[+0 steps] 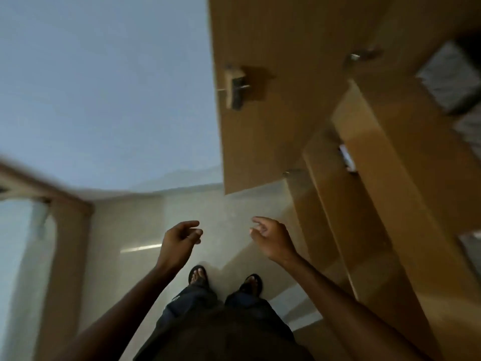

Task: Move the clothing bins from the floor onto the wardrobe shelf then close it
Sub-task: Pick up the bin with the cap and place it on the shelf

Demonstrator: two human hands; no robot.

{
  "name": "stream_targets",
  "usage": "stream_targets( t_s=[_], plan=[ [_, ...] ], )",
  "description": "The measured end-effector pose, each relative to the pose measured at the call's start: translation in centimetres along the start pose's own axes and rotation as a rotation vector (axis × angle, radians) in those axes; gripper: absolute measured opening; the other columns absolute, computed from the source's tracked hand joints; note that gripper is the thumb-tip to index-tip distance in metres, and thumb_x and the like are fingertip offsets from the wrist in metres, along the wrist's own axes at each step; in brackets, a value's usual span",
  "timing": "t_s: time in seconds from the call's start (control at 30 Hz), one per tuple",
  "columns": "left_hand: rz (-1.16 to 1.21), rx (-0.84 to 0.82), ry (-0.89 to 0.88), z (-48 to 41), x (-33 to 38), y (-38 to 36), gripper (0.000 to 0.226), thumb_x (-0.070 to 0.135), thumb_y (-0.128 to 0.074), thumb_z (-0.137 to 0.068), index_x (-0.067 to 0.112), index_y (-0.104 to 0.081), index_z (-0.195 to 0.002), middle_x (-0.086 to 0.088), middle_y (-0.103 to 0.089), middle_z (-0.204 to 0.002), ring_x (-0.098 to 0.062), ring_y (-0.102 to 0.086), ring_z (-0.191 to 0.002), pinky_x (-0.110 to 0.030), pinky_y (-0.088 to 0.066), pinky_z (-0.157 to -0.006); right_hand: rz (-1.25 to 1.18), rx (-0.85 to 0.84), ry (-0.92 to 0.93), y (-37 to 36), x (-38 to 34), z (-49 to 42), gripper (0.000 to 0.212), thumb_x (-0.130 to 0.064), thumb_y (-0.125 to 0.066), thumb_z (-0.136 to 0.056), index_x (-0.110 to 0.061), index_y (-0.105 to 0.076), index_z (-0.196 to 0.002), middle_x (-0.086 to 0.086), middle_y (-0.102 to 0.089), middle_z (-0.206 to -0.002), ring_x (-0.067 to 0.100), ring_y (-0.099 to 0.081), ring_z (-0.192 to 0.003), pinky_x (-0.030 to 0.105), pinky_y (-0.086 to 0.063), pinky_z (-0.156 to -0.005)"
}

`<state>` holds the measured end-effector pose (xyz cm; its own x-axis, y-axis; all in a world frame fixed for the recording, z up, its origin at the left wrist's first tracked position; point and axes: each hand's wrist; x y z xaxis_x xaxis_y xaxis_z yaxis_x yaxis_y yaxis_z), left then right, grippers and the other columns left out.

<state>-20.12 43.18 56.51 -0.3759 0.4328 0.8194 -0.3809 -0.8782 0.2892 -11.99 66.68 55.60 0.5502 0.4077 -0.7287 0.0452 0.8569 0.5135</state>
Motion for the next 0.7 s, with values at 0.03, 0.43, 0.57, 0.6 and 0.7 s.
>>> stream_targets(
  t_s=[0.03,0.43,0.57,0.6,0.7],
  plan=[
    [0.02,0.05,0.013,0.9,-1.2,1.5,0.023,0.016,-0.065,-0.089,0.02,-0.066,-0.112,-0.001,-0.075,-0.09,-0.018,-0.071,-0.079,-0.029,-0.05,-0.071,0.031,-0.047,0.022,-1.3,-1.1,-0.3,0.044,-0.034,-0.059,-0.088,-0.02,-0.058,-0.129,-0.001,-0.067,-0.113,0.011,-0.063,-0.099,0.029,-0.052,-0.09],
    [0.321,0.642,0.262,15.5,-17.4,20.7,0.024,0.021,-0.06,-0.092,0.019,-0.063,-0.115,-0.003,-0.072,-0.093,-0.013,-0.069,-0.083,-0.028,-0.051,-0.075,0.377,-0.553,0.421,-25.4,-17.4,2.7,0.042,-0.034,-0.061,-0.085,-0.018,-0.062,-0.125,-0.001,-0.071,-0.106,0.009,-0.065,-0.094,0.027,-0.052,-0.088],
    [0.421,0.881,0.317,20.8,-21.1,24.9,0.019,0.014,-0.06,-0.092,0.015,-0.063,-0.11,-0.01,-0.072,-0.092,-0.019,-0.068,-0.083,-0.022,-0.049,-0.071,0.466,-0.744,0.545,-33.7,-21.0,5.9,0.041,-0.033,-0.064,-0.086,-0.019,-0.061,-0.125,-0.002,-0.069,-0.102,0.009,-0.064,-0.088,0.027,-0.055,-0.083],
    [0.445,0.937,0.337,22.2,-22.1,25.6,0.017,0.013,-0.061,-0.092,0.015,-0.063,-0.109,-0.011,-0.071,-0.092,-0.02,-0.068,-0.083,-0.023,-0.05,-0.073,0.498,-0.794,0.574,-35.7,-21.6,6.9,0.041,-0.033,-0.064,-0.087,-0.019,-0.061,-0.126,-0.002,-0.069,-0.102,0.009,-0.064,-0.087,0.028,-0.055,-0.083],
    [0.553,1.12,0.399,26.4,-25.3,27.1,0.018,0.012,-0.062,-0.091,0.012,-0.064,-0.109,-0.011,-0.071,-0.092,-0.022,-0.069,-0.084,-0.032,-0.057,-0.076,0.57,-0.926,0.678,-41.9,-23.7,9.8,0.042,-0.034,-0.063,-0.086,-0.019,-0.062,-0.125,-0.004,-0.069,-0.096,0.008,-0.065,-0.085,0.029,-0.056,-0.081]
  ],
)
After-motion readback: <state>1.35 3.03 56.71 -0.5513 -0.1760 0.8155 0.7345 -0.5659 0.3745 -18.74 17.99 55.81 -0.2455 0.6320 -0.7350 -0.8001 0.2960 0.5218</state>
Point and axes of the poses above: each hand's wrist, its own z-axis away from the middle knuckle, its own y-axis out of the back of the hand, x = y × z
